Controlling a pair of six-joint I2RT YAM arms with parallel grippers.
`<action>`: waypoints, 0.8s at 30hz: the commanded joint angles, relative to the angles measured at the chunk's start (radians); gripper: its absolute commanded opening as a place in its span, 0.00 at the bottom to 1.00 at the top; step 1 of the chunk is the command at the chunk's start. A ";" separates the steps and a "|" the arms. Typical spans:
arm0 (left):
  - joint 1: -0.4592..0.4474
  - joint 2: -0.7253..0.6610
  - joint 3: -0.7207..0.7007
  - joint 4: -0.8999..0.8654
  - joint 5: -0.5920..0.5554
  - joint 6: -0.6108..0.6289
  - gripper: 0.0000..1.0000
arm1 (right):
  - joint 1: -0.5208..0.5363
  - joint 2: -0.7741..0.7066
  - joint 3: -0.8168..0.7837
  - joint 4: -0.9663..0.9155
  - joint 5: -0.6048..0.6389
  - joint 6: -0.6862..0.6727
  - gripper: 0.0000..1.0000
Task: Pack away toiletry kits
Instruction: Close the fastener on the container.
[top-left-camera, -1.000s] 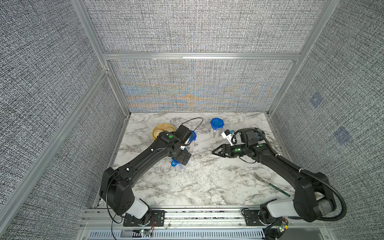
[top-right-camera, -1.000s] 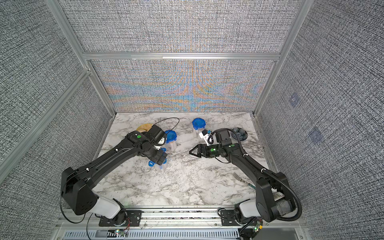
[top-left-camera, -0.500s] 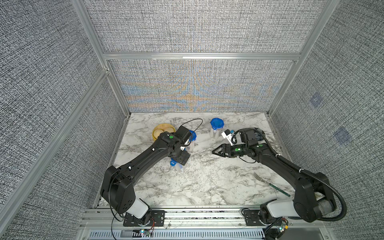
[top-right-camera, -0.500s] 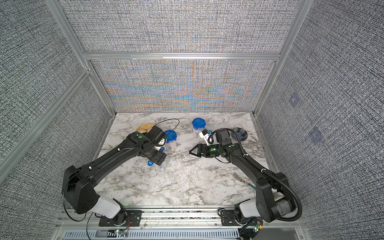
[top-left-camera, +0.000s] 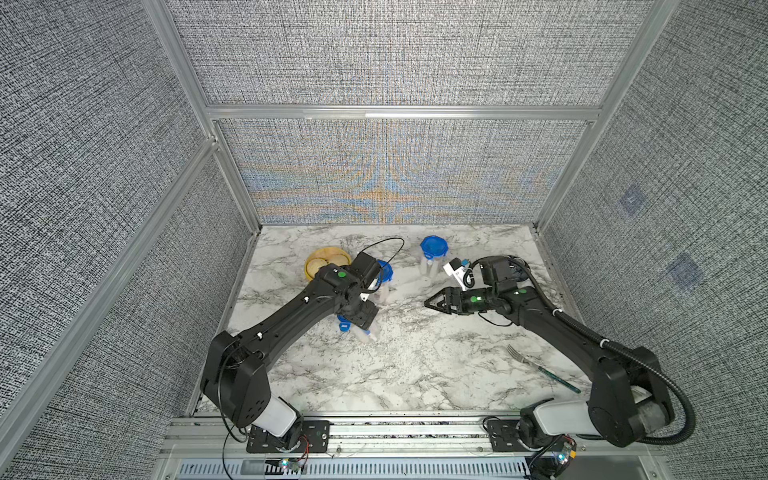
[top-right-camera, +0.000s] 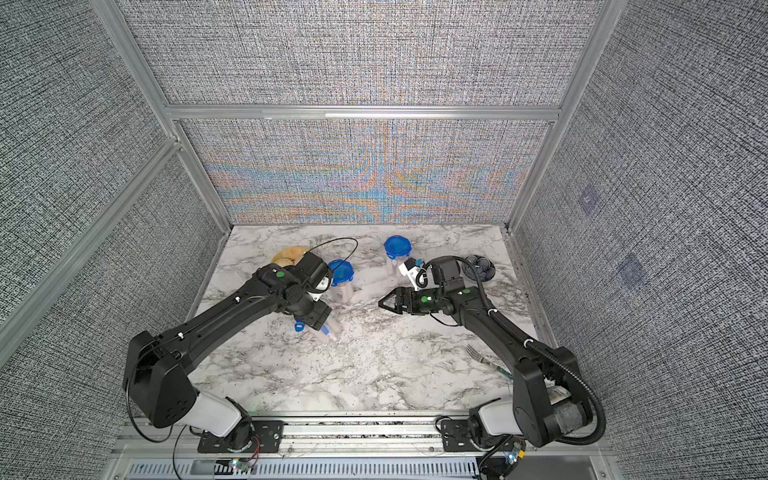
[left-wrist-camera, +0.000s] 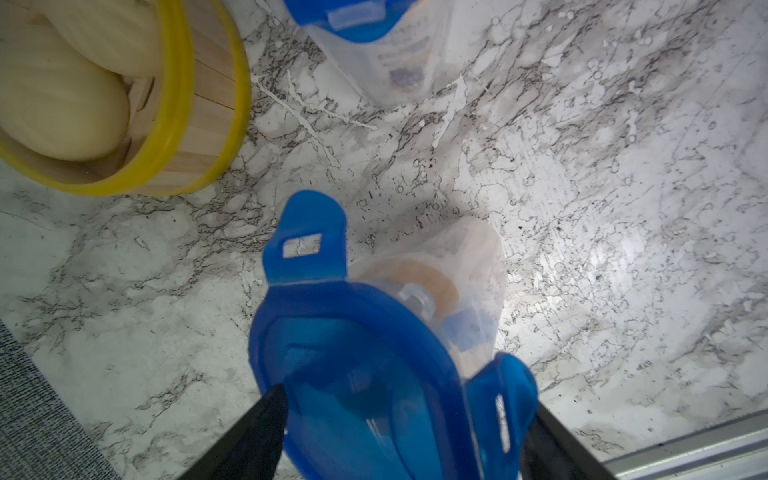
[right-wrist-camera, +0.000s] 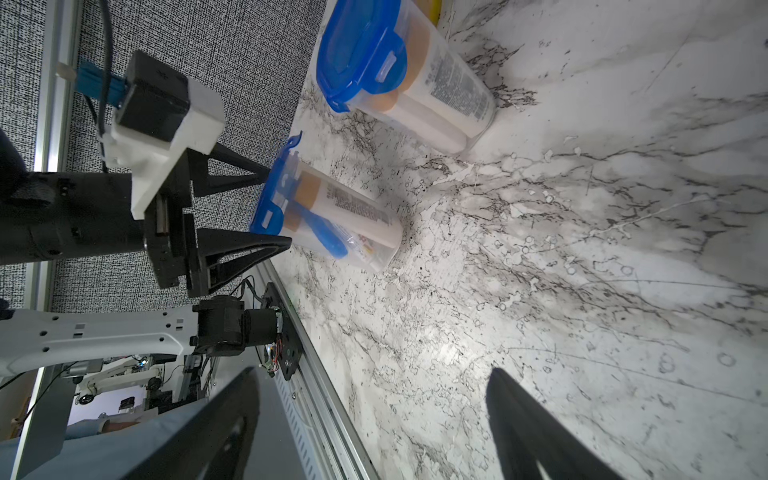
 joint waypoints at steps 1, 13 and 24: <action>-0.001 0.005 0.011 -0.022 0.062 -0.002 0.81 | 0.001 -0.008 -0.001 0.005 0.000 -0.008 0.87; -0.024 0.016 0.002 0.010 0.130 -0.031 0.78 | 0.000 0.001 -0.011 0.011 -0.001 -0.013 0.87; -0.063 0.044 0.044 0.040 0.178 -0.056 0.78 | 0.028 0.128 -0.083 0.131 -0.036 0.087 0.73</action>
